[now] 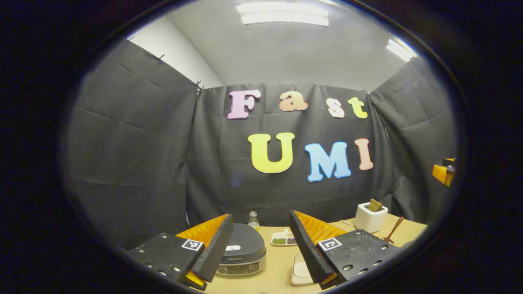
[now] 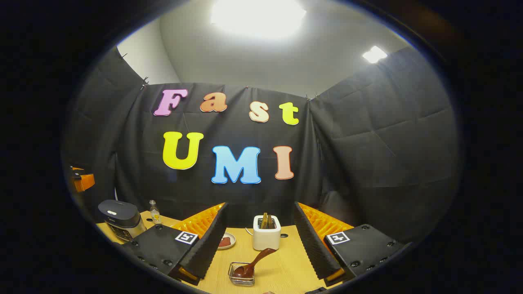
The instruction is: Close the left gripper, press the button to open the rice cooker; take a wooden spoon from the chopstick holder with the right hand, scoop a spoonful of rice and pour it into the rice cooker, then put the wooden spoon back into the chopstick holder.
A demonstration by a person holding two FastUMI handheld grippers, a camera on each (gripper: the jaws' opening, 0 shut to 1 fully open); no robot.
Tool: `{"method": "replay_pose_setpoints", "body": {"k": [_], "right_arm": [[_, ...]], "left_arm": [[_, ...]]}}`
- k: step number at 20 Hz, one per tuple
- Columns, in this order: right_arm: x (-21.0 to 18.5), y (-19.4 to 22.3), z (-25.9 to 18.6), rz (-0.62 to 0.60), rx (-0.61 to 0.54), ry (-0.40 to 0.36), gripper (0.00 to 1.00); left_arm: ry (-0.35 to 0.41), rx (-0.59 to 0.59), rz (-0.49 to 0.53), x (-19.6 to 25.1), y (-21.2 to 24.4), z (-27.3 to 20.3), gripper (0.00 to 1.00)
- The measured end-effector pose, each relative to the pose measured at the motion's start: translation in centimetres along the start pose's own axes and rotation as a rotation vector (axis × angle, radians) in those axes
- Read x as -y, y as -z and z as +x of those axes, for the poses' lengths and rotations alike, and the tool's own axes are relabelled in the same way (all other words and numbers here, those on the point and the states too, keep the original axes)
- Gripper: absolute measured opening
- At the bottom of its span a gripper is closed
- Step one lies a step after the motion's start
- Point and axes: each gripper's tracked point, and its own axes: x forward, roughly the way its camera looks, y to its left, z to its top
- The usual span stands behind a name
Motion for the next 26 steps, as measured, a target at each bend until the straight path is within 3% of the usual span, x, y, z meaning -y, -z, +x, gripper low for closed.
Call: {"method": "replay_pose_setpoints", "body": {"k": [26], "right_arm": [[2.3, 0.5, 1.1, 0.000, -0.015, -0.009, 0.98]], "left_arm": [[-0.025, 0.014, 0.041, 0.3, -2.1, 0.5, 0.84]]}}
